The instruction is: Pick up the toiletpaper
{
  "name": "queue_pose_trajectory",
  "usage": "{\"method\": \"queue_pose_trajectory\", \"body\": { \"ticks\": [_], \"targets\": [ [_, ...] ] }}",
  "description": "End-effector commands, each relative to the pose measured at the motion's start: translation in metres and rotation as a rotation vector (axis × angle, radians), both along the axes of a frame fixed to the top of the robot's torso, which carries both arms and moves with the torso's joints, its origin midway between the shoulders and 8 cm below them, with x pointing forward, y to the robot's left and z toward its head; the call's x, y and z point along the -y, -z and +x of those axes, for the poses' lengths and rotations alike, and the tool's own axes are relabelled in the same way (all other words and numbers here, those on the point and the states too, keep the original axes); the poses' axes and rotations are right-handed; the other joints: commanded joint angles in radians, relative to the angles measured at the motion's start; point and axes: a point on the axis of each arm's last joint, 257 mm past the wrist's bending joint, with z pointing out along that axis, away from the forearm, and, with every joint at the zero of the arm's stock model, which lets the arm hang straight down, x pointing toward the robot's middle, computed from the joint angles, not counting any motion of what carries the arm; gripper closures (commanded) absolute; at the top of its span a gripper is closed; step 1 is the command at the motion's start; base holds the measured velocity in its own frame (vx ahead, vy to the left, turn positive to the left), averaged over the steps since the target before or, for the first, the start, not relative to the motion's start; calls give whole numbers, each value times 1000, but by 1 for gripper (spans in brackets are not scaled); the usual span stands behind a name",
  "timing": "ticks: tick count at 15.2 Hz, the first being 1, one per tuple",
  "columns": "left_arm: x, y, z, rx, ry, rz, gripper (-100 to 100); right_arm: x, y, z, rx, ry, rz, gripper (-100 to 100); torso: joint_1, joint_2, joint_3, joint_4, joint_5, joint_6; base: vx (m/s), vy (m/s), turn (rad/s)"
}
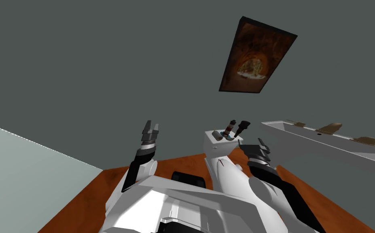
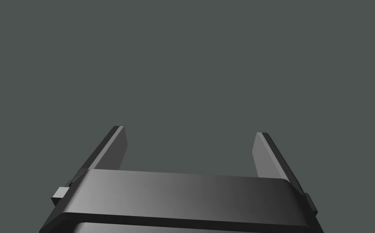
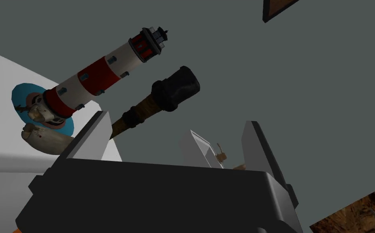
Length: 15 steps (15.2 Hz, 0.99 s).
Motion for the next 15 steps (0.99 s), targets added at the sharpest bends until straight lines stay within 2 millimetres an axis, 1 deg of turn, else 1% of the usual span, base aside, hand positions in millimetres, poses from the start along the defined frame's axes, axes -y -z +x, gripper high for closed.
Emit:
{"method": "queue_pose_trajectory", "body": {
  "ticks": [1, 2, 3, 4, 5, 6, 8, 9, 11, 12, 13, 14, 15],
  "targets": [
    [0, 0, 0, 0, 0, 0, 0, 14, 12, -3, -11, 1, 73, -100, 0, 0, 0, 0, 0, 0, -41, -7, 274],
    [0, 0, 0, 0, 0, 0, 0, 14, 13, -4, -5, -2, 89, -100, 0, 0, 0, 0, 0, 0, -29, -11, 104],
    [0, 0, 0, 0, 0, 0, 0, 31, 28, -6, -28, 9, 151, -100, 0, 0, 0, 0, 0, 1, -40, -2, 272],
    [0, 0, 0, 0, 0, 0, 0, 31, 28, -6, -19, 5, 172, -100, 0, 0, 0, 0, 0, 0, -48, -6, 327],
    [0, 0, 0, 0, 0, 0, 0, 31, 28, -6, -12, 2, 188, -100, 0, 1, 0, 0, 0, 0, -32, -11, 110],
    [0, 0, 0, 0, 0, 0, 0, 47, 42, -10, -29, 16, 253, -100, 0, 0, 0, 0, 0, 1, -38, -3, 239],
    [0, 0, 0, 0, 0, 0, 0, 47, 43, -9, -15, 7, 290, -100, 0, 0, 0, 0, 0, 0, -35, -9, 191],
    [0, 0, 0, 0, 0, 0, 0, 63, 57, -14, -28, 21, 359, -100, 0, 0, 0, 0, 0, 1, -35, -9, 284],
    [0, 0, 0, 0, 0, 0, 0, 63, 57, -14, -12, 13, 395, -100, -1, 0, 0, 0, 0, 0, -34, -11, 183],
    [0, 0, 0, 0, 0, 0, 0, 77, 72, -19, -23, 29, 463, -100, -1, 0, 0, 0, 0, 1, -40, -7, 299],
    [0, 0, 0, 0, 0, 0, 0, 77, 71, -19, -12, 23, 484, -100, -1, 0, 0, 0, 0, 0, -46, -9, 305],
    [0, 0, 0, 0, 0, 0, 0, 77, 71, -19, -3, 19, 502, -100, -1, 0, 0, 0, 0, 0, -32, -9, 94],
    [0, 0, 0, 0, 0, 0, 0, 91, 84, -26, -3, 36, 574, -100, -1, 0, 0, 0, 0, 1, -39, -4, 234]
  ]
}}
